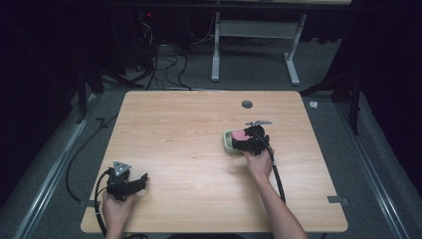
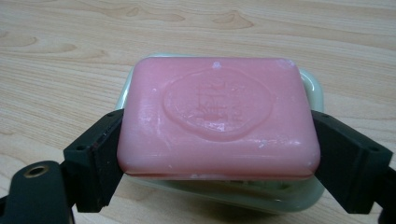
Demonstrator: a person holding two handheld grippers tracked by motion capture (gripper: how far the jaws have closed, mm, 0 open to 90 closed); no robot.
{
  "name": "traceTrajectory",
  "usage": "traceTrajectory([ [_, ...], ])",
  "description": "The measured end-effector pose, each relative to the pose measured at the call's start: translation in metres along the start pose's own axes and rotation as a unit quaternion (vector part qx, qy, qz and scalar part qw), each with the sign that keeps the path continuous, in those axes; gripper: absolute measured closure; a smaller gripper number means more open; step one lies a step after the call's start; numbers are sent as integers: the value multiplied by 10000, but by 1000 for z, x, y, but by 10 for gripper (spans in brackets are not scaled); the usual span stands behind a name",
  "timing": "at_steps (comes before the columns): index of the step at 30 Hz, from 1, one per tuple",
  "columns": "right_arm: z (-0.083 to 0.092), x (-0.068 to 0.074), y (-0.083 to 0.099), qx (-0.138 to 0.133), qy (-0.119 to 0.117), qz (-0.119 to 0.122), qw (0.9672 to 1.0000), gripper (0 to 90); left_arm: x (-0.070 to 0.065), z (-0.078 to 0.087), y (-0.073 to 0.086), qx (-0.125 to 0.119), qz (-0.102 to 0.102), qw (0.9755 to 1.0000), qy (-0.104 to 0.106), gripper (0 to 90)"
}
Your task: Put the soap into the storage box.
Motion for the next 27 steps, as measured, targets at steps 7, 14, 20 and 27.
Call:
traceTrajectory([
  [7,-8,0,2,79,75,-59,9999,137,0,0,0,-1,1,10000,1,240],
  [14,-15,2,3,106,157,-45,9998,136,0,0,0,0,-1,10000,2,240],
  [20,-18,4,3,38,260,-31,9996,133,0,0,0,0,-4,10000,4,239],
  [27,-19,5,4,69,282,43,9996,128,0,0,0,-2,-7,10000,9,240],
])
Point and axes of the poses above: each handheld gripper's, and its own axes: z roughly backward along the jaws, y roughly out of its underside, x roughly to its left, the point moved 6 cm from there along -z, roughly forward along the jaws, and after that the axes turned 8 degrees about -z, right-handed, at the moved point
